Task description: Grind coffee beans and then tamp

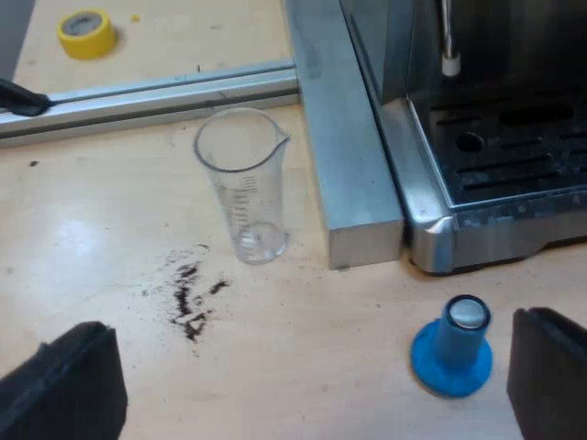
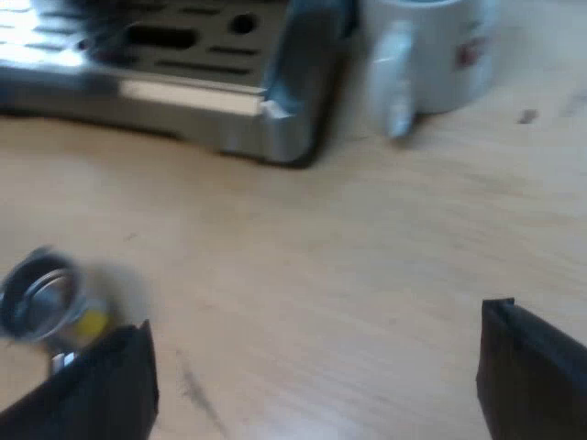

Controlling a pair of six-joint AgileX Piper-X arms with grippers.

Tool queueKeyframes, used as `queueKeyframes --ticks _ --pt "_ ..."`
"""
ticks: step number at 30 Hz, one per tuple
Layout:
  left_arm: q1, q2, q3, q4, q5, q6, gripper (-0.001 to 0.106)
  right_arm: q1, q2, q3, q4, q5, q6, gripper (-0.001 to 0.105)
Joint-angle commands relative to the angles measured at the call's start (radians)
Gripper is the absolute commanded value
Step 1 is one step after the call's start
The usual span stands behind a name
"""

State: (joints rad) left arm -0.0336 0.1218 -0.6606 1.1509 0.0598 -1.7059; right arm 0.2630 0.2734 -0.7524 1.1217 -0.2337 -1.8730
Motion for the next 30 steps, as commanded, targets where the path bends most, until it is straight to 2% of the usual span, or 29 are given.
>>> queueKeyframes --ticks 1,6,10,13,19,22,24,26,30 --pt "-0.001 0.005 -0.008 -0.004 0.039 0.003 0.085 0.056 0.026 -0.016 -0.013 -0.069 -0.016 0.072" --pt "-0.001 0.004 -0.008 -0.004 0.053 0.003 0.085 0.205 0.097 -0.013 -0.112 -0.154 -0.029 0.072" --pt "-0.013 0.023 -0.008 -0.004 0.096 0.003 0.085 0.306 0.132 -0.006 -0.215 -0.155 -0.095 0.072" --pt "-0.034 0.054 -0.008 -0.008 0.111 0.003 0.085 0.387 0.155 0.011 -0.307 -0.155 -0.105 0.072" --pt "-0.089 0.142 -0.008 -0.053 0.140 0.004 0.085 0.546 0.176 0.121 -0.520 -0.149 -0.103 0.072" --pt "-0.116 0.184 -0.008 -0.088 0.147 0.007 0.085 0.628 0.177 0.191 -0.659 -0.069 -0.086 0.072" --pt "-0.139 0.214 -0.008 -0.119 0.146 0.015 0.085 0.686 0.177 0.242 -0.751 0.033 -0.075 0.072" --pt "-0.161 0.234 -0.008 -0.145 0.146 0.026 0.085 0.719 0.177 0.276 -0.803 0.092 -0.075 0.072" --pt "-0.211 0.303 -0.008 -0.201 0.146 0.042 0.085 0.780 0.184 0.346 -0.910 0.160 -0.056 0.072"
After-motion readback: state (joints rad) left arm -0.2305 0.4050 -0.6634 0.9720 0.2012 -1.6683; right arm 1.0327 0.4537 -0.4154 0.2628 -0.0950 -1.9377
